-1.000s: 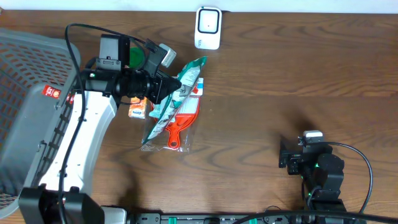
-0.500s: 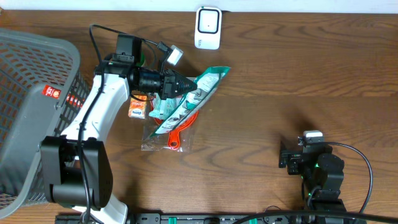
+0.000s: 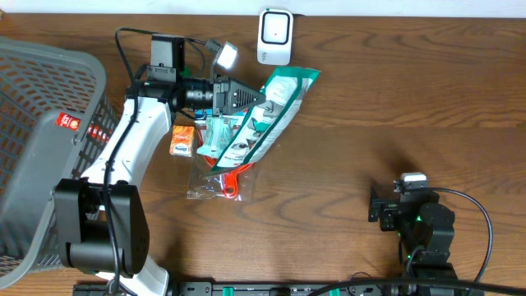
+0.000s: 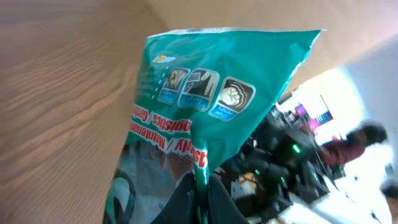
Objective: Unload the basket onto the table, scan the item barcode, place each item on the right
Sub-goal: 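Lower the glove package onto the dustpan package and release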
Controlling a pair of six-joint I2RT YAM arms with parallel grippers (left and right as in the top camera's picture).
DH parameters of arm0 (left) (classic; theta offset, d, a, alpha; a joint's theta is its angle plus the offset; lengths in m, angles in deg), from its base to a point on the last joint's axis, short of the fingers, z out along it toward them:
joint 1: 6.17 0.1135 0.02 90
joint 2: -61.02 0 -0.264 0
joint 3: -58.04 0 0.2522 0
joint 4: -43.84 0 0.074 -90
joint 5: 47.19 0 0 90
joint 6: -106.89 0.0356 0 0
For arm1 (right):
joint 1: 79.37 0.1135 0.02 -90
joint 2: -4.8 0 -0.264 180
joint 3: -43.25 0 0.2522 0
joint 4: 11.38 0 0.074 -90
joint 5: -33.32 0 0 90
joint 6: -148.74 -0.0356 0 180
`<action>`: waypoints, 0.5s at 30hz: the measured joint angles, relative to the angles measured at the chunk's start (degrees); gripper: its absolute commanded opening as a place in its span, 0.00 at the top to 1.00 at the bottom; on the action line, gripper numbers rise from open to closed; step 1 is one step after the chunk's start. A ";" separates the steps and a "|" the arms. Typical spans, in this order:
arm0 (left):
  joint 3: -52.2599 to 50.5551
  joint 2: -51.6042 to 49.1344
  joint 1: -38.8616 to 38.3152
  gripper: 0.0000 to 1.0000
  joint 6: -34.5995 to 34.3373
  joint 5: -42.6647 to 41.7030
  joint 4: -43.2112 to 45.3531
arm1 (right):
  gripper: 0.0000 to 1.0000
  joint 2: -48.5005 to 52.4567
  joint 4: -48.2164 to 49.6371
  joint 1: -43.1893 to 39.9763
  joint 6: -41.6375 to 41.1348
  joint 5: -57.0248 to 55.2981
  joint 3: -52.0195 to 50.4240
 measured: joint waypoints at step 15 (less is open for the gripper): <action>0.00 0.00 0.00 0.92 -29.92 20.33 0.55 | 0.01 0.00 0.00 0.00 0.00 0.00 0.00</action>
